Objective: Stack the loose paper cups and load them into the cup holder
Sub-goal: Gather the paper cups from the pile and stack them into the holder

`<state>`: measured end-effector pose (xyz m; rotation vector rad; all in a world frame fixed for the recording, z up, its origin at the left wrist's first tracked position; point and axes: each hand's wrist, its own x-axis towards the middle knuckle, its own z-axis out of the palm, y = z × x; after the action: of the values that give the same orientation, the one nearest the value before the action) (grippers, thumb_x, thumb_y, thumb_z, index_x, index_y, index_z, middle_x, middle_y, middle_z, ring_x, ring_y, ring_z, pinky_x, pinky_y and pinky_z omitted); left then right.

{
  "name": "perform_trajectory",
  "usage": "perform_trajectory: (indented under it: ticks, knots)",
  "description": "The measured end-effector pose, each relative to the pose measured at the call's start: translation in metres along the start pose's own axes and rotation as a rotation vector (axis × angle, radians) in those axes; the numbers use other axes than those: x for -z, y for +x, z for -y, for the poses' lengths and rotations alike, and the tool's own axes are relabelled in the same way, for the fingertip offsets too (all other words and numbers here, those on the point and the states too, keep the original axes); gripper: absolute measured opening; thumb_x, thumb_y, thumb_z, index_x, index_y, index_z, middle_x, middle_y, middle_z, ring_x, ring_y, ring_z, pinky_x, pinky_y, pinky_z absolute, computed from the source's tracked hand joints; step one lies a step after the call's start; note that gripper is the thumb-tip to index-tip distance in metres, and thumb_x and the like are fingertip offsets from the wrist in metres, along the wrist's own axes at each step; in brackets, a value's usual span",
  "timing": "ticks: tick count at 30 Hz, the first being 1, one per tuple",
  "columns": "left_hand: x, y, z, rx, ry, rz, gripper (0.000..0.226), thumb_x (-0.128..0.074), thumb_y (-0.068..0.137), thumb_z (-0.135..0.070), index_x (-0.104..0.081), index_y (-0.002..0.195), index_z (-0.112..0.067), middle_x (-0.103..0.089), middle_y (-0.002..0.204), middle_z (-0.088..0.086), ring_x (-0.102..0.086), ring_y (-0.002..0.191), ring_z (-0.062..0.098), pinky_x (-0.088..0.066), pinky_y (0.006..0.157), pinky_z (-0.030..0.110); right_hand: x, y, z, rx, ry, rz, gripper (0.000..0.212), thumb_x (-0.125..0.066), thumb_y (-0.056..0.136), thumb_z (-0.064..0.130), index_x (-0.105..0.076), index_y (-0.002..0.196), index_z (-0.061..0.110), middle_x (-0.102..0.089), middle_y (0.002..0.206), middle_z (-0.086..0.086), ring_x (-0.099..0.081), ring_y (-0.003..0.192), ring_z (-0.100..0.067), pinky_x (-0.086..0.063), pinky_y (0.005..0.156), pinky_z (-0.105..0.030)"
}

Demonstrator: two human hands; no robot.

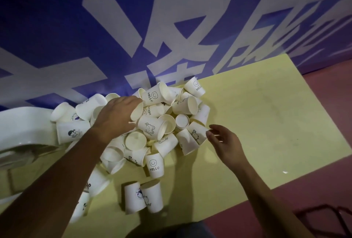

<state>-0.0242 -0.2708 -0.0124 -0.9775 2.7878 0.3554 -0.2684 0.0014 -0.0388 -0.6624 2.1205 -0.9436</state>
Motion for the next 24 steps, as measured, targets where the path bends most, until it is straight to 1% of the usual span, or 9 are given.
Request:
perform_trajectory:
  ticks: [3,6,10,12,14,17,20,21,24]
  knots:
    - [-0.004,0.004,-0.002,-0.005,0.049,-0.009,0.075,-0.084,0.072,-0.019,-0.052,0.139,-0.021,-0.061,0.135,0.0,-0.058,0.122,0.026,-0.044,0.102,0.039,0.0,0.021,0.004,0.003,-0.031,0.014,0.035,-0.068,0.097,0.036,-0.067,0.128,0.02,-0.074,0.108,0.009,-0.069,0.093,-0.002,-0.054,0.085,-0.025]
    - [-0.005,0.008,-0.003,-0.024,0.111,-0.004,0.071,-0.083,0.076,-0.02,-0.051,0.139,-0.019,-0.062,0.132,0.003,-0.059,0.119,0.027,-0.046,0.1,0.04,-0.001,0.037,0.012,0.006,-0.057,0.019,0.034,-0.068,0.096,0.034,-0.067,0.127,0.02,-0.074,0.109,0.007,-0.069,0.093,-0.003,-0.055,0.088,-0.031]
    - [0.003,0.007,0.0,-0.047,0.078,-0.016,0.073,-0.084,0.075,-0.024,-0.052,0.14,-0.016,-0.061,0.135,0.006,-0.06,0.119,0.03,-0.046,0.099,0.043,-0.006,0.055,0.022,0.039,-0.032,0.03,0.037,-0.071,0.095,0.036,-0.066,0.127,0.019,-0.072,0.106,0.011,-0.067,0.088,0.006,-0.054,0.083,-0.022]
    - [0.015,0.0,-0.001,-0.027,-0.002,-0.059,0.075,-0.085,0.075,-0.028,-0.052,0.141,-0.015,-0.06,0.138,0.007,-0.059,0.12,0.032,-0.047,0.099,0.044,-0.01,0.064,0.026,0.084,-0.036,0.031,0.044,-0.074,0.093,0.037,-0.062,0.131,0.021,-0.068,0.111,0.011,-0.066,0.093,-0.001,-0.053,0.08,-0.019]
    - [0.028,-0.016,-0.008,-0.025,-0.102,-0.177,0.078,-0.086,0.076,-0.032,-0.052,0.143,-0.011,-0.06,0.138,0.009,-0.059,0.121,0.031,-0.049,0.099,0.044,-0.017,0.076,0.03,0.115,-0.072,0.05,0.063,-0.079,0.087,0.041,-0.054,0.142,0.022,-0.062,0.126,0.007,-0.061,0.108,-0.012,-0.049,0.086,-0.022]
    - [0.047,-0.048,-0.03,0.13,-0.312,-0.331,0.083,-0.091,0.073,-0.034,-0.051,0.142,-0.014,-0.057,0.138,0.005,-0.054,0.124,0.021,-0.045,0.1,0.031,-0.031,0.099,0.036,0.142,-0.25,0.107,0.094,-0.085,0.076,0.052,-0.04,0.153,0.023,-0.05,0.148,-0.003,-0.046,0.132,-0.026,-0.044,0.105,-0.042]
    - [0.053,-0.08,-0.058,0.27,-0.482,-0.398,0.086,-0.094,0.068,-0.032,-0.051,0.14,-0.015,-0.054,0.131,-0.005,-0.045,0.116,0.0,-0.032,0.095,0.004,-0.043,0.116,0.038,0.13,-0.45,0.161,0.11,-0.084,0.071,0.061,-0.029,0.158,0.024,-0.04,0.157,-0.003,-0.037,0.14,-0.033,-0.041,0.108,-0.056]
    - [0.05,-0.09,-0.065,0.279,-0.515,-0.419,0.084,-0.095,0.067,-0.032,-0.052,0.138,-0.014,-0.054,0.129,-0.005,-0.044,0.113,-0.001,-0.031,0.093,-0.001,-0.046,0.119,0.037,0.123,-0.476,0.174,0.111,-0.086,0.07,0.06,-0.029,0.158,0.024,-0.04,0.157,-0.003,-0.037,0.14,-0.034,-0.041,0.108,-0.058]
    - [0.032,-0.113,-0.079,0.344,-0.634,-0.428,0.079,-0.094,0.067,-0.034,-0.054,0.135,-0.02,-0.056,0.127,-0.007,-0.05,0.115,0.003,-0.037,0.095,0.008,-0.051,0.125,0.036,0.087,-0.462,0.165,0.103,-0.089,0.072,0.046,-0.034,0.155,0.022,-0.041,0.156,-0.002,-0.036,0.14,-0.033,-0.039,0.108,-0.055]
